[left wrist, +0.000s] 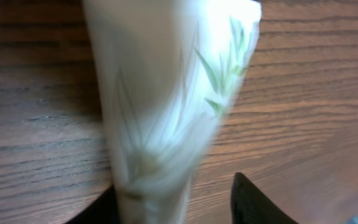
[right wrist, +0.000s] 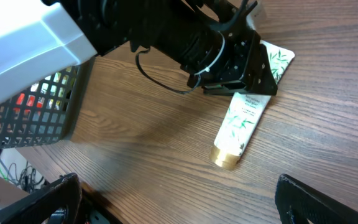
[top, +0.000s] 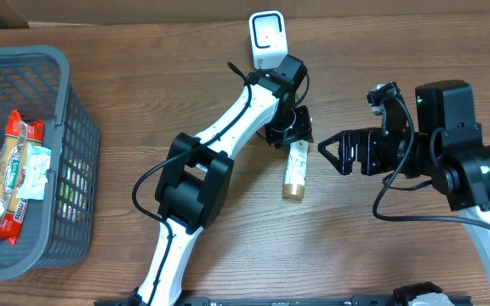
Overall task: Scan the item barcode
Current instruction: 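Carry the tube to the table centre and release it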
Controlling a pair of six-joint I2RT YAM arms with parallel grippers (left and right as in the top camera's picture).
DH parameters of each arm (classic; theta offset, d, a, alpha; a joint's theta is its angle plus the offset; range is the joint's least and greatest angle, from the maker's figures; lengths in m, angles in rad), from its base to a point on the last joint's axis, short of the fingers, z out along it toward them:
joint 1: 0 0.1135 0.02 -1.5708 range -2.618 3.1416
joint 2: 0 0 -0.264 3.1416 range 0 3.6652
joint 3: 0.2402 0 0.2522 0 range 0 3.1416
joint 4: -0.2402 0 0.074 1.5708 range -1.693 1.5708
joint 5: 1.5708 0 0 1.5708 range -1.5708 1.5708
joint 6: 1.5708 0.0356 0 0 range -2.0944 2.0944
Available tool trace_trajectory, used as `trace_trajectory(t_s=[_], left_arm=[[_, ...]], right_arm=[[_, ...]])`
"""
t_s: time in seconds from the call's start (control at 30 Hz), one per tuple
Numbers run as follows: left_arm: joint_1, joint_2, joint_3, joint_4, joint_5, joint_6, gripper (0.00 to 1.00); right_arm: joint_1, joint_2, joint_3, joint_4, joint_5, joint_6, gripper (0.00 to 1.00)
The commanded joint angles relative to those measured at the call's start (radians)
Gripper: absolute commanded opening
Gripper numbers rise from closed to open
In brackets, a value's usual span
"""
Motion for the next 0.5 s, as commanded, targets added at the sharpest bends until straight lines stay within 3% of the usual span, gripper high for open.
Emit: trace_trajectory(t_s=[0.0, 0.3, 0.47], left_arm=[[0.008, -0.013, 0.013, -0.024, 0.053, 0.054, 0.5], [0.138, -0.158, 0.248, -0.308, -0.003, 0.22, 0.53], [0.248, -0.335, 0.43, -0.498, -0.106, 0.295, 0.63]], right_arm=[[0.003, 0.011, 0.02, 0.003, 0.006, 0.0, 1.0], [0.003, 0.014, 0.02, 0.005, 0.006, 0.0, 1.0], [0.003, 0.014, 0.02, 0.011, 0.006, 0.0, 1.0]])
